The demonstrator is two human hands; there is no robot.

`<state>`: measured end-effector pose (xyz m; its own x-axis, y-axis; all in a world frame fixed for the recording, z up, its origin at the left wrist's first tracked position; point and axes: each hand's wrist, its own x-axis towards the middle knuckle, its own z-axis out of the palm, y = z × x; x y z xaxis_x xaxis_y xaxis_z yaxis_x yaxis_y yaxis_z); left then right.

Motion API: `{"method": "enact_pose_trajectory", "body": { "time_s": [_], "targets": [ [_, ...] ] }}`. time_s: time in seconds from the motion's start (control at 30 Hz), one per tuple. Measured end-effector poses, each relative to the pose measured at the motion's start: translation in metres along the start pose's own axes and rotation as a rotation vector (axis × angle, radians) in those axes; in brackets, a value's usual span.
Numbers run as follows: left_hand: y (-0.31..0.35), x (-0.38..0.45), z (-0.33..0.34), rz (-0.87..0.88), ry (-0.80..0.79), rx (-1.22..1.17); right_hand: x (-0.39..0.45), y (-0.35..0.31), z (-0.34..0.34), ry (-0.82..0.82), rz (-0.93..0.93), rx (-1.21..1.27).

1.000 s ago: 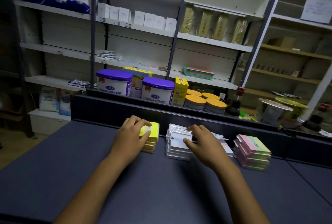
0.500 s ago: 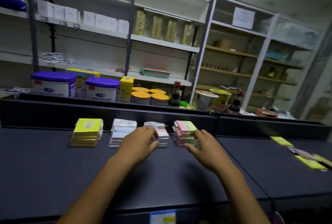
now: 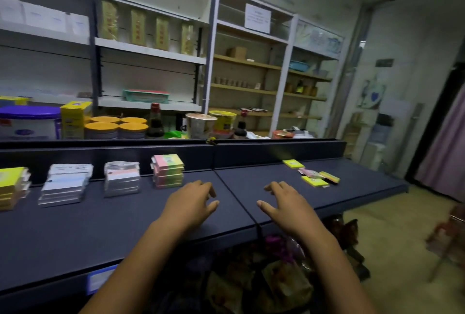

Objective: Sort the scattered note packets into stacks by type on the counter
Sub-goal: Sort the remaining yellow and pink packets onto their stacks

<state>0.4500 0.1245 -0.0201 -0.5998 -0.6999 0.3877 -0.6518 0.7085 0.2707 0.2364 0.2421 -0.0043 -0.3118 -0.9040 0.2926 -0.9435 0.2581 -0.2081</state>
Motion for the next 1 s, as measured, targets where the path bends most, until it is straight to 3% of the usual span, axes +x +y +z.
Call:
{"method": "enact_pose_trajectory", "body": {
  "time_s": [0.4, 1.0],
  "targets": [
    [0.094, 0.066, 0.053, 0.148, -0.034, -0.067, -0.012, 0.104, -0.027, 0.063, 0.184, -0.034],
    [0.152, 0.228, 0.15, 0.218, -0.099, -0.156, 0.084, 0.24, -0.012, 0.086, 0.32, -0.09]
  ]
}}
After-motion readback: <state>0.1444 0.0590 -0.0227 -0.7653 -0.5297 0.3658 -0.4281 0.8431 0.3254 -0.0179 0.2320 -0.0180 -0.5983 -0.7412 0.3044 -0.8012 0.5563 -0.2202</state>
